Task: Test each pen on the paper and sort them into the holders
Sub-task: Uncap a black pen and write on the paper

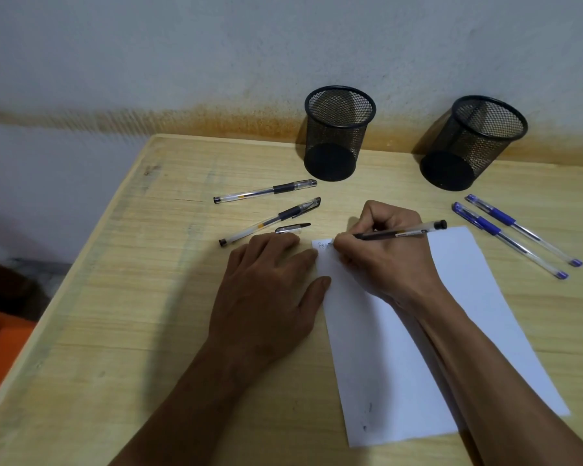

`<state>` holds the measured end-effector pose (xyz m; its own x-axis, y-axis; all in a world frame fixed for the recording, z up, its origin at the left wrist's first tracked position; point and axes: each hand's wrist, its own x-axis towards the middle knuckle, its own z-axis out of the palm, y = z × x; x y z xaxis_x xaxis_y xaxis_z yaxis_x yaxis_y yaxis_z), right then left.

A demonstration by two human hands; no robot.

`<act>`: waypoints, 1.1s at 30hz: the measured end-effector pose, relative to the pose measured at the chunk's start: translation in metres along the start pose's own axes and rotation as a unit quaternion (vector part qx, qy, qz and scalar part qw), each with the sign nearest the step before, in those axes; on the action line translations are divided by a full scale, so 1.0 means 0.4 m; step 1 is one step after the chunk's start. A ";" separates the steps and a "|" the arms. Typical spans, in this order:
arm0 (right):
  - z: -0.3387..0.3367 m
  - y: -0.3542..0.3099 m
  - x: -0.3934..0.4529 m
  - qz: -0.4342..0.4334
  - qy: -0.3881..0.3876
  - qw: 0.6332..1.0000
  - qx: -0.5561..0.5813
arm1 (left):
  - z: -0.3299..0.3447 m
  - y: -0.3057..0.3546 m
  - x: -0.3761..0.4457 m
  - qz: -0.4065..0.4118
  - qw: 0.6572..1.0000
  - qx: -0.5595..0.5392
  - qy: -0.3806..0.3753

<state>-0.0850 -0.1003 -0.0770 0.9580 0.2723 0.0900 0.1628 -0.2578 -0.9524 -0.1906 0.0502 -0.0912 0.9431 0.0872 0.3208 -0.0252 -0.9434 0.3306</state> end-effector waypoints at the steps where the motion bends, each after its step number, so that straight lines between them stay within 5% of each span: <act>1: -0.002 -0.001 -0.001 -0.002 -0.001 1.000 -0.004 | 0.001 -0.001 0.000 0.001 1.000 0.000 0.002; 14: -0.031 -0.047 -0.004 0.070 0.014 0.973 0.221 | 0.004 -0.005 -0.002 0.015 0.999 0.001 0.043; 21: -0.082 -0.074 -0.064 0.061 0.035 0.984 0.163 | -0.002 -0.016 0.055 -0.079 0.983 0.042 0.160; 33: -0.126 -0.095 -0.173 0.109 0.066 0.975 0.185 | -0.011 -0.018 0.072 -0.095 0.987 0.101 0.077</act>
<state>-0.1457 -0.1562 -0.0324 0.9863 0.1210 -0.1119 -0.1200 0.0617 -0.9909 -0.1649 0.0608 -0.0803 0.8626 0.3015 0.4062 0.2283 -0.9486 0.2192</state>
